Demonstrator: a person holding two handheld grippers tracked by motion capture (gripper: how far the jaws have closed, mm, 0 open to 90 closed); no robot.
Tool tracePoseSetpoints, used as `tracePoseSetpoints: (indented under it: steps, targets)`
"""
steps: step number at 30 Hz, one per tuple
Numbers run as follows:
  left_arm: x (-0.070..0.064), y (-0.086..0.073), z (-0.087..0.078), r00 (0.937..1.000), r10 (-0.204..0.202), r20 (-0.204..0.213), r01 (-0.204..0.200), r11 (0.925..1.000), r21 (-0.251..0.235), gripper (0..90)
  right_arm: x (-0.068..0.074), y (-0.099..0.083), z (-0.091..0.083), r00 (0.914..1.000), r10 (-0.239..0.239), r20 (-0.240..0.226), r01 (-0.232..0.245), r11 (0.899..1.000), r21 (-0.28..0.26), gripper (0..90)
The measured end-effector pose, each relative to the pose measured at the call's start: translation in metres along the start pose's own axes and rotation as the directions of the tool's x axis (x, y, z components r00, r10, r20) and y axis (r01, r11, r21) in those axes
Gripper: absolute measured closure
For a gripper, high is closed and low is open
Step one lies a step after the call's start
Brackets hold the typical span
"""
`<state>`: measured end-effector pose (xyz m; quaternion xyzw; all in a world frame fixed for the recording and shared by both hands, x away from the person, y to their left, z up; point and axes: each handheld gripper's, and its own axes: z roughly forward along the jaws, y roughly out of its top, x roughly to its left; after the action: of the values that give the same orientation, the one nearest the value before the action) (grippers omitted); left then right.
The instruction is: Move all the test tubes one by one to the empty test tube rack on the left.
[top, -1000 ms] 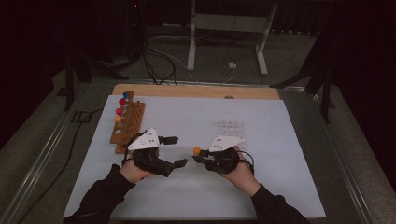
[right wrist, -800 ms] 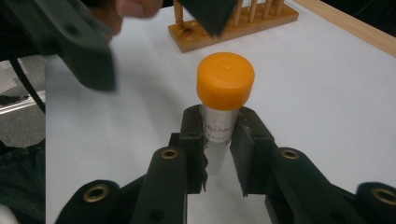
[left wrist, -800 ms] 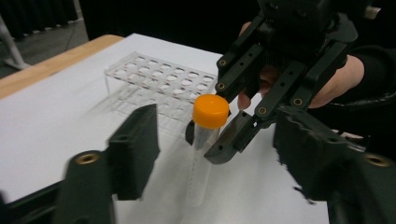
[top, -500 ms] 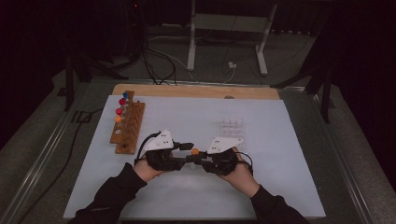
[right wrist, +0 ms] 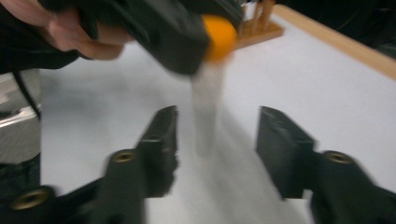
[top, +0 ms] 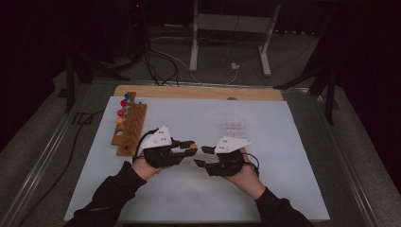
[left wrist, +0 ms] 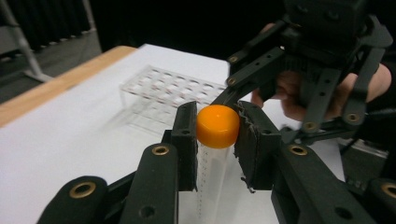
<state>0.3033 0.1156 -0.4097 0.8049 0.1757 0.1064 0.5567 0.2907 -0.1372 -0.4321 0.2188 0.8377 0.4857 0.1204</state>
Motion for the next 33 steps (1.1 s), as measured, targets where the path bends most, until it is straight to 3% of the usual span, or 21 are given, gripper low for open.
tracePoseSetpoints:
  steps: [6, 10, 11, 14, 19, 23, 28, 31, 33]
  targets:
    - [0.018, 0.010, -0.037, 0.9952, -0.014, -0.097, 0.011, 0.9994, -0.032, 71.3, -0.007, -0.002, -0.016, 0.9984, 0.056, 0.011, -0.055, 0.997, -0.058, 15.7]
    - [0.031, 0.016, -0.067, 0.9822, -0.021, -0.187, 0.012, 0.9986, -0.051, 71.3, -0.008, -0.006, -0.023, 0.9981, 0.058, -0.017, -0.059, 0.996, -0.070, 0.5]
    - [0.035, 0.018, -0.075, 0.9786, -0.027, -0.204, 0.015, 0.9981, -0.059, 71.3, -0.009, -0.006, -0.024, 0.9981, 0.059, -0.019, -0.060, 0.996, -0.072, 0.3]
    - [0.044, 0.021, -0.097, 0.9620, -0.039, -0.270, 0.020, 0.9971, -0.073, 71.4, -0.009, -0.008, -0.027, 0.9984, 0.051, -0.023, -0.053, 0.995, -0.088, 0.0]
    - [0.059, 0.019, -0.130, 0.9254, -0.060, -0.374, 0.028, 0.9954, -0.091, 71.3, -0.008, -0.007, -0.027, 0.9993, 0.036, -0.009, -0.036, 0.995, -0.093, 0.0]
    - [0.072, 0.010, -0.149, 0.8990, -0.101, -0.426, 0.061, 0.9925, -0.106, 71.3, -0.008, -0.008, -0.027, 0.9995, 0.026, -0.021, -0.027, 0.995, -0.094, 0.0]
    - [0.083, -0.009, -0.160, 0.8658, -0.125, -0.484, 0.093, 0.9916, -0.089, 71.3, -0.009, -0.007, -0.027, 0.9997, 0.024, -0.009, -0.025, 0.995, -0.097, 0.0]
    - [0.090, -0.023, -0.161, 0.8509, -0.144, -0.505, 0.120, 0.9895, -0.080, 71.3, -0.009, -0.007, -0.028, 0.9996, 0.028, -0.006, -0.028, 0.994, -0.102, 0.0]
    - [0.095, -0.030, -0.162, 0.8445, -0.166, -0.509, 0.140, 0.9862, -0.088, 71.3, -0.010, -0.008, -0.028, 0.9995, 0.032, -0.005, -0.033, 0.994, -0.102, 0.0]
